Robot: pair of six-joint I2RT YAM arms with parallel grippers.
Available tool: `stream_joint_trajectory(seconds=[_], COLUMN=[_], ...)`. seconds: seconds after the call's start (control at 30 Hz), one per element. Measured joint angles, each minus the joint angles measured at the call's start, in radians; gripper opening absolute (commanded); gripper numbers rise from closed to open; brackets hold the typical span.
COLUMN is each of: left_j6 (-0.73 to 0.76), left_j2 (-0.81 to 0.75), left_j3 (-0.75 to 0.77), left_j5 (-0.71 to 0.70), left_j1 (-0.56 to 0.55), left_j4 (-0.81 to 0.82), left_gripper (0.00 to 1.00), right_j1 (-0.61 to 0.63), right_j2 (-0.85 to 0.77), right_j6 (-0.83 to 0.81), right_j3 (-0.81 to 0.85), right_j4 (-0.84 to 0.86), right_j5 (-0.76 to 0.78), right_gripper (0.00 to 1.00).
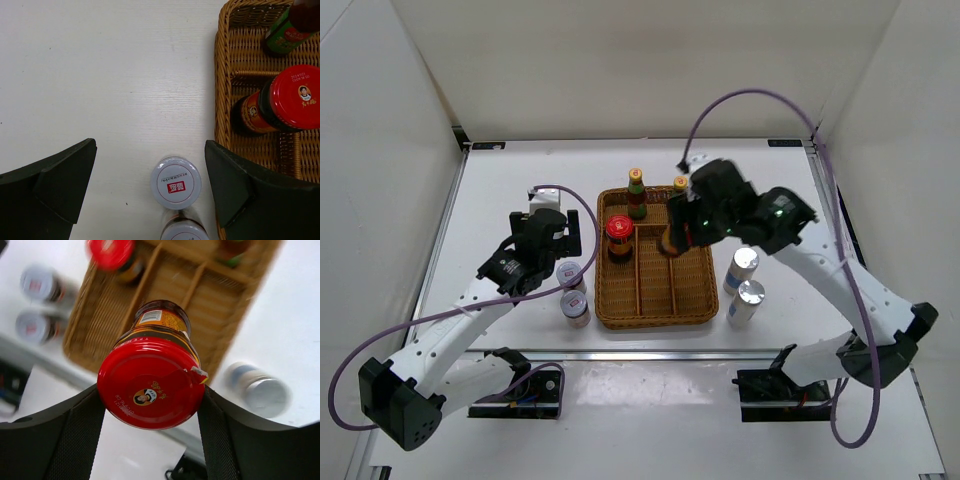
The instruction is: Organize the condiment bottles
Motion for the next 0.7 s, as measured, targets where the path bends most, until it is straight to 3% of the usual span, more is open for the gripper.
stream_joint_trajectory(seconds=[0.27, 0.7], left_j6=[-0.001, -0.001], left_j2=[0.0, 0.0], left_j3=[0.0, 0.0], left_j5=[0.0, 0.0], left_j1=[0.0, 0.0], left_j4=[0.002, 0.003], left_gripper=[1.0, 1.0], right_j1=[0.303, 0.323], right_j2=[0.138, 0.351], right_j6=[0.083, 0.098], right_j3=[-0.09, -0.045], right_j4=[0.026, 0.187], right_j5=[0.02, 0.07], right_gripper=[0.01, 0.01])
